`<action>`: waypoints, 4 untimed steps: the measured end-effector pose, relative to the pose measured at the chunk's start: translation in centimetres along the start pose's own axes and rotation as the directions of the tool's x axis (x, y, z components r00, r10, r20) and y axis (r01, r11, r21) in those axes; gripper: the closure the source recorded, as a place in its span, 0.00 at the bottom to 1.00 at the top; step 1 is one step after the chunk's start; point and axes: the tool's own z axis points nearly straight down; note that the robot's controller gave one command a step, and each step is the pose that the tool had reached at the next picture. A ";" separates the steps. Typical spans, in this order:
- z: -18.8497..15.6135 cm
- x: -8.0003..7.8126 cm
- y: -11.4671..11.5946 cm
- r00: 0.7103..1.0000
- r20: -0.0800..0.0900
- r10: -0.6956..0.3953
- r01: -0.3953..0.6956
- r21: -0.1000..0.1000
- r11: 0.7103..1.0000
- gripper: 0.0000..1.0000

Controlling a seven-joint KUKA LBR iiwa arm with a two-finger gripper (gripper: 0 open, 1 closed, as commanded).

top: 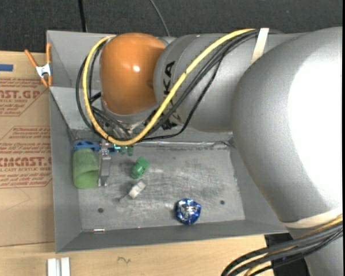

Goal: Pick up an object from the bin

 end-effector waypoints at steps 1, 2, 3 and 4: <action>9.6 -0.7 -5.0 0.998 0.013 0.065 -0.065 -0.006 0.998 0.00; 9.2 4.9 -13.8 1.000 0.012 -0.005 0.005 0.000 1.000 0.00; 9.5 4.7 -12.3 0.977 0.015 -0.211 0.211 0.002 0.978 0.00; 9.5 4.5 -11.0 0.946 0.013 -0.323 0.323 0.003 0.946 0.00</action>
Offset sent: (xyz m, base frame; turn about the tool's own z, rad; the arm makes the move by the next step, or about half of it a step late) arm 0.0044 -0.0512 -0.0967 0.0646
